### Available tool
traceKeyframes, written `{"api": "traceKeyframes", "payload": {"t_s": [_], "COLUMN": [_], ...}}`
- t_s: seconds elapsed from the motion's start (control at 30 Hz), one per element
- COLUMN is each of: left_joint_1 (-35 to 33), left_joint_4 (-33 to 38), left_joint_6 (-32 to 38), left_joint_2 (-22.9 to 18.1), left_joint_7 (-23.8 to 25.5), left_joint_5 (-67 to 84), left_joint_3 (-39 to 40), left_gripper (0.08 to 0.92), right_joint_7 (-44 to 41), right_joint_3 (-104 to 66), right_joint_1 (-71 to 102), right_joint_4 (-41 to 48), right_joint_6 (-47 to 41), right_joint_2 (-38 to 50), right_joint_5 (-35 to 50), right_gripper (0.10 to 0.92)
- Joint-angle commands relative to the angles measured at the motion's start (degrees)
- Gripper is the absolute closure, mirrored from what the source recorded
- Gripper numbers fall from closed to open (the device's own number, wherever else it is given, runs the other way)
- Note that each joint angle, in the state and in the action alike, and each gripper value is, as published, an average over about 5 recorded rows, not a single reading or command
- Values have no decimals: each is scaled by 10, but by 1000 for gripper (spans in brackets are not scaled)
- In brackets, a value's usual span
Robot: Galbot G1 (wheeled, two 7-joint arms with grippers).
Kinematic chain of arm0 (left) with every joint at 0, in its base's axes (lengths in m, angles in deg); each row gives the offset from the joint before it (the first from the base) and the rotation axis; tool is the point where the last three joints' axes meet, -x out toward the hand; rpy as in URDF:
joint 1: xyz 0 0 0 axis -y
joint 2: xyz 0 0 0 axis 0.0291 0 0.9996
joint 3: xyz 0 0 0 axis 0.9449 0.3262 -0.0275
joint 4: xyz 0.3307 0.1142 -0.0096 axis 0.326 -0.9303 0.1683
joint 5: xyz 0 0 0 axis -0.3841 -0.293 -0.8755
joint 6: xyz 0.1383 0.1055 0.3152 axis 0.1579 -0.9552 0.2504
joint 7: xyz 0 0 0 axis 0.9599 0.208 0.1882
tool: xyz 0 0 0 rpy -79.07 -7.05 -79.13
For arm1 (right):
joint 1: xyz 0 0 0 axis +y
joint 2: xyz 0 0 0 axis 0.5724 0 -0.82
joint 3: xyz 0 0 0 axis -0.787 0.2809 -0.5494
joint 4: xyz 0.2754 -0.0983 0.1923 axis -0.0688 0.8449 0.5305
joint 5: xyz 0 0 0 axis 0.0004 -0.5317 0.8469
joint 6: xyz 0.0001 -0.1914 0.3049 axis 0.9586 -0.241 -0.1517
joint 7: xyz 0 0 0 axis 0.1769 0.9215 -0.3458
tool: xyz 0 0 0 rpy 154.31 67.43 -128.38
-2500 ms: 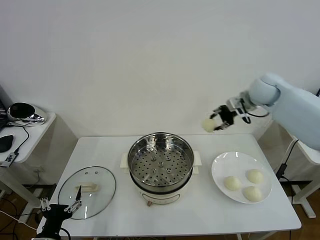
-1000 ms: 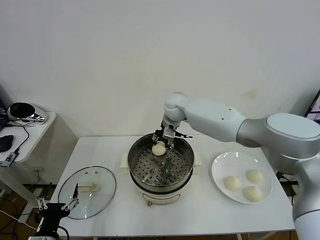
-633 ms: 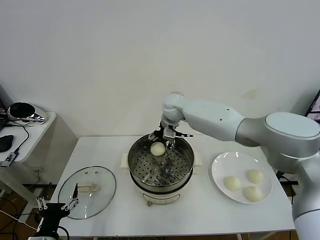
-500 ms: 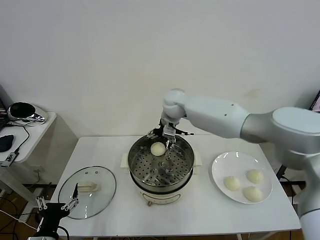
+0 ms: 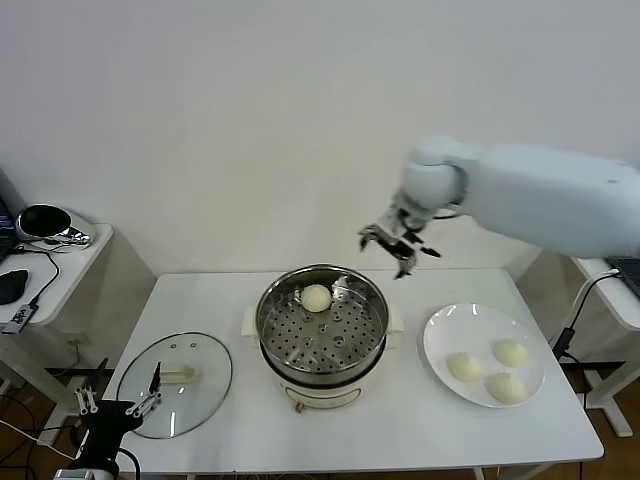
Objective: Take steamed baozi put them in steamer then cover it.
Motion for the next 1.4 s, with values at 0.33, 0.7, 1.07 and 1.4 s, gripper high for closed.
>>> {"api": "traceKeyframes", "payload": {"t_s": [0.33,0.7,1.07,1.4], "left_joint_1": [-4,-13,-21,-19], "left_joint_4": [12,14,9,6], "left_joint_6": [-3,-4,-2,-2], "left_joint_2": [-5,-10,-17,-18], "left_joint_7": [1,1,0,1], "left_joint_5": [-6,-10,-11,-12], "left_joint_3": [-6,-21,-27,-25], "left_gripper": [177,177,177,177], "right_joint_7": [-16,-2,-4,0], "right_joint_3": [-135,-315,-351,-376], "right_joint_1": [207,433,501,529], "right_joint_4": [-30,46,89,118], "right_joint_6": [-80,-42,-40,-32], "right_joint_2": [197,164,131,99], "right_joint_5": [-66,-144,-176,-185], "right_gripper": [203,203,203,203]}}
